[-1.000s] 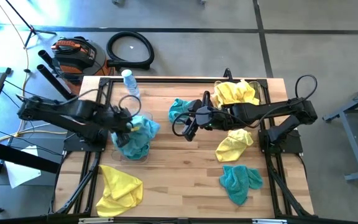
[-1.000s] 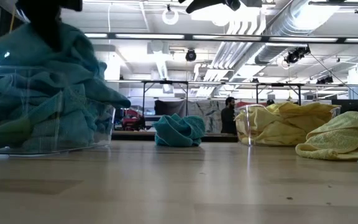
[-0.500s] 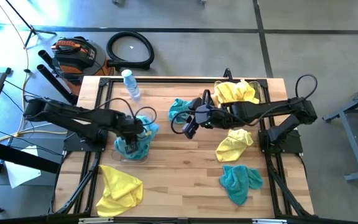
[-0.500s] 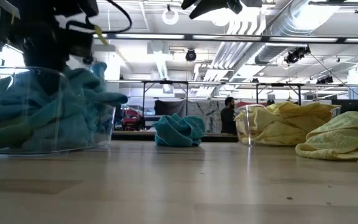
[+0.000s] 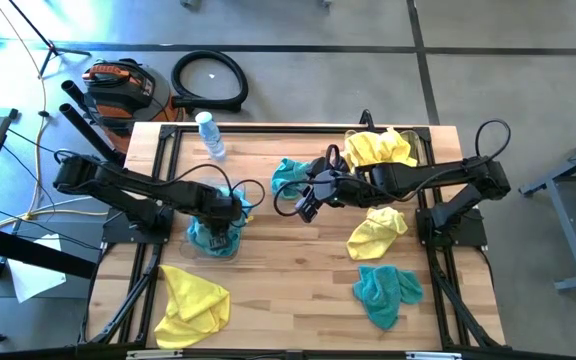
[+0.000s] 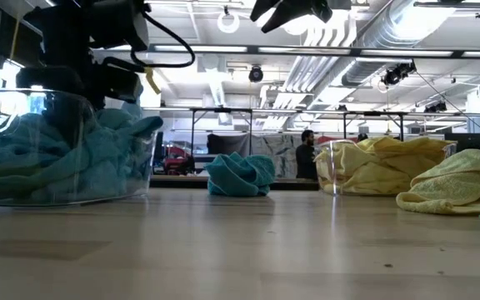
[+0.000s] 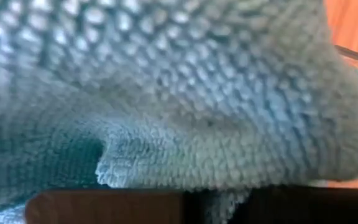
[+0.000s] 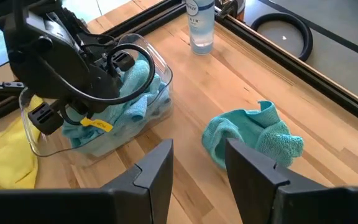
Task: Sort microfiber towel by color & place in baskets
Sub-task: Put the blue microfiber cloth into the left transparent bin
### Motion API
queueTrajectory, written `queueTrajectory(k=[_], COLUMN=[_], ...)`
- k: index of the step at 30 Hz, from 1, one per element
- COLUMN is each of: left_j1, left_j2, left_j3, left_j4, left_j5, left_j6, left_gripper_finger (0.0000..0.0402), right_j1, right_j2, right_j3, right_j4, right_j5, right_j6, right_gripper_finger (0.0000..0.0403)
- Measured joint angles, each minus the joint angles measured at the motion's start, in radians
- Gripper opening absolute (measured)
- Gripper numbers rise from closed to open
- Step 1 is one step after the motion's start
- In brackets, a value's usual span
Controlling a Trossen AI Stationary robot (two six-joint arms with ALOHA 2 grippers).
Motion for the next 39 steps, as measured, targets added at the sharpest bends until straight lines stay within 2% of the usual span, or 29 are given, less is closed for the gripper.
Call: queueTrajectory(k=[5, 14, 17, 22, 32, 39], left_j1=[0.0, 0.0, 0.0, 0.0, 0.0, 0.0], left_j2=[-0.027, -0.098, -0.12, -0.165, -0.257, -0.299], left_j3=[0.005, 0.028, 0.065, 0.133, 0.225, 0.234], left_j4=[0.0, -0.043, -0.097, -0.163, -0.306, -0.377], left_j5=[-0.034, -0.034, -0.034, -0.029, -0.025, 0.006], left_j6=[-0.007, -0.025, -0.026, -0.032, -0.063, -0.134], left_gripper_finger=[0.0045, 0.0103, 0.0105, 0.0104, 0.0104, 0.0104], right_j1=[0.0, 0.0, 0.0, -0.002, -0.002, 0.003], right_j2=[0.0, 0.0, 0.0, 0.0, 0.001, 0.052], right_j3=[0.0, 0.0, 0.0, 0.0, 0.0, 0.0], right_j4=[-0.032, -0.068, -0.089, -0.196, -0.424, -0.444], right_j5=[0.0, 0.013, 0.035, 0.031, -0.019, -0.032], right_j6=[0.006, 0.014, 0.04, 0.171, 0.417, 0.424], right_gripper_finger=[0.014, 0.014, 0.014, 0.014, 0.014, 0.014])
